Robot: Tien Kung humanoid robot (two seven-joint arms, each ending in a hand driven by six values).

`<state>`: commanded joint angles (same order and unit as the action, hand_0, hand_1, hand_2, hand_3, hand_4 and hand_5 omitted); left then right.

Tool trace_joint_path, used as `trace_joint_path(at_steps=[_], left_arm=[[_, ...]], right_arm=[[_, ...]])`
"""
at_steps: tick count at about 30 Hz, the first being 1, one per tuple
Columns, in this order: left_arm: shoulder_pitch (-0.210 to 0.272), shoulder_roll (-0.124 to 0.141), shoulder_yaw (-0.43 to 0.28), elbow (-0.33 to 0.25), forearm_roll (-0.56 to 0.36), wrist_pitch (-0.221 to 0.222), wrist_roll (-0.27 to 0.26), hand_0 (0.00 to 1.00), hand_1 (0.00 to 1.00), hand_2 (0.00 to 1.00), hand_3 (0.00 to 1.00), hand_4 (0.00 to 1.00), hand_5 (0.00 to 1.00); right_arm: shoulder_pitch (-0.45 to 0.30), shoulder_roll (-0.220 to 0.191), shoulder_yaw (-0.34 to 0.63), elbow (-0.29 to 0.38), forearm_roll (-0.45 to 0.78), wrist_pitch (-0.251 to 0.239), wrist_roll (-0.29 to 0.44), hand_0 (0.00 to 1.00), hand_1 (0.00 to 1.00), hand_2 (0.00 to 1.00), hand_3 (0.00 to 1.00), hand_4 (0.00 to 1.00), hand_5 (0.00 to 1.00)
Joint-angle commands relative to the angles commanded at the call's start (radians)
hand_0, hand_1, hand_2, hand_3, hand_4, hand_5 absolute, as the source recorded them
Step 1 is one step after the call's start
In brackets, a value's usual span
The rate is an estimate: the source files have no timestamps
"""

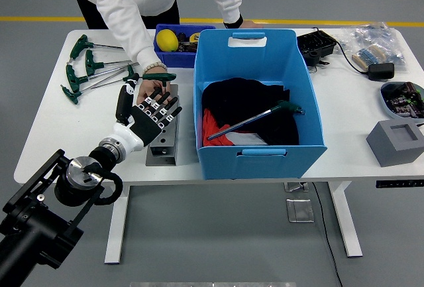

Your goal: Lift tool from toolbox,place it in box,lift tool from toolbox,place it in box

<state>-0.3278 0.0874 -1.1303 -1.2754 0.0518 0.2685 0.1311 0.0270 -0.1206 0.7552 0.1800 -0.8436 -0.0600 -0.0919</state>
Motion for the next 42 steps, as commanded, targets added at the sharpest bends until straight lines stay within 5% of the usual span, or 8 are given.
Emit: trace_joint_path(at_steps=[42], left_arm=[[-0.154,-0.033,0.039,0.293,-0.032,-0.126,0.0,0.819,0.793,0.923,0.924,0.825,0.823]], right_arm=[[0.002,-0.001,-0.03,0.0,0.001,0.005,-0.001,0.7,0.692,0.761,0.624,0.873,0.691]])
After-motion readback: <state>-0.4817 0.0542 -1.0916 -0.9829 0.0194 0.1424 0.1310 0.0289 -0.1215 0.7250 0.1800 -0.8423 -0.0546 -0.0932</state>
